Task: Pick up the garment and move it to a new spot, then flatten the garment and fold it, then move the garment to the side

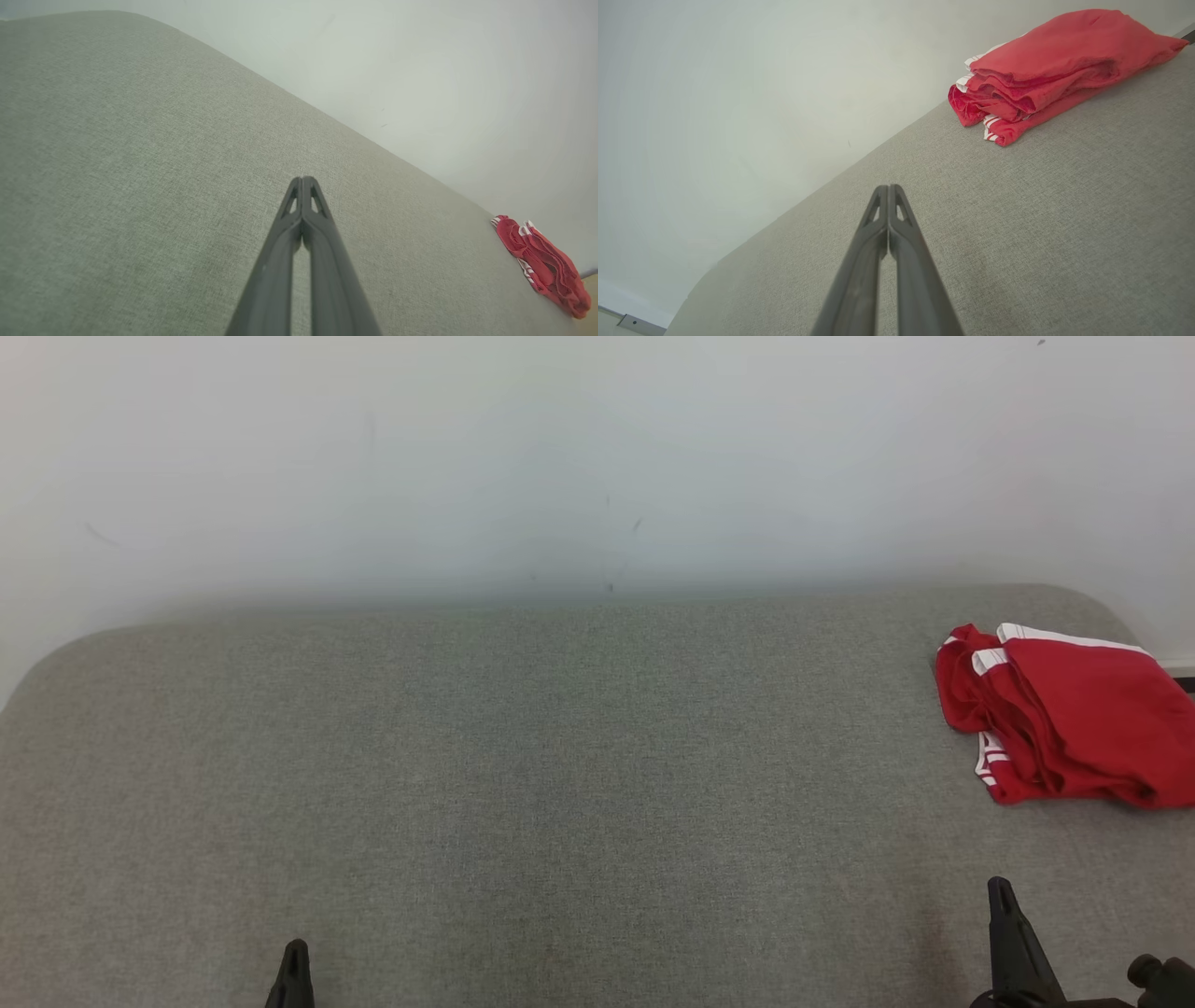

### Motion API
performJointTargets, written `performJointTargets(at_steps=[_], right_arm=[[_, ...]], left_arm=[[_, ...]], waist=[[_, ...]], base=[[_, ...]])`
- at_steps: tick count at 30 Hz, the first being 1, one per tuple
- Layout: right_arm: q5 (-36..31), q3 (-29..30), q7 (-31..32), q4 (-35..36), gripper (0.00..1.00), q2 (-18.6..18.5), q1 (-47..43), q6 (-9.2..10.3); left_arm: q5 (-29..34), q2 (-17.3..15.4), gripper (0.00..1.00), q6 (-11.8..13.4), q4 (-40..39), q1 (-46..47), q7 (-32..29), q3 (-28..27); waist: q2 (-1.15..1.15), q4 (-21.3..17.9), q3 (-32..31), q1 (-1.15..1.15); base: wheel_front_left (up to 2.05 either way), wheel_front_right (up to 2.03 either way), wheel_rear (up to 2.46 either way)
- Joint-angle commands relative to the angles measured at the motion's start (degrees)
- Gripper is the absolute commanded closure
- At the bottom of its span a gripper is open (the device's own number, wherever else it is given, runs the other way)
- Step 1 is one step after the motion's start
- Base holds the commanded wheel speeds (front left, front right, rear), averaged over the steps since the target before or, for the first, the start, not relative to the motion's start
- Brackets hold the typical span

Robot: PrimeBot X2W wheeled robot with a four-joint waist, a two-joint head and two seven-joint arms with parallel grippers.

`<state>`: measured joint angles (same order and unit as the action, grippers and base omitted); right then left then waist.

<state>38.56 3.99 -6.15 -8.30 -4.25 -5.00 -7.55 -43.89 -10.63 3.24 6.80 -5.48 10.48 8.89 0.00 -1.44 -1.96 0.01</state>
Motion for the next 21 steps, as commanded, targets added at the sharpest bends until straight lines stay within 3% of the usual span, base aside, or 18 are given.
performJointTargets(at_steps=[1, 21], right_arm=[[2.2, 0.5, 0.4, 1.0, 1.0, -0.6, 0.0, 0.03], [18.7, 3.6, 5.5, 2.1, 1.0, -0.9, -0.2, 0.05]], left_arm=[[-2.1, 0.1, 1.0, -0.5, -0.5, 1.7, -0.3, -0.4], [-16.0, 2.3, 1.0, -3.6, 0.1, 3.3, -2.6, -0.8]], waist=[[0.0, 0.0, 0.0, 0.0], [0.0, 0.3, 0.5, -0.01]], base=[[0.0, 0.0, 0.0], [0.0, 0.0, 0.0]])
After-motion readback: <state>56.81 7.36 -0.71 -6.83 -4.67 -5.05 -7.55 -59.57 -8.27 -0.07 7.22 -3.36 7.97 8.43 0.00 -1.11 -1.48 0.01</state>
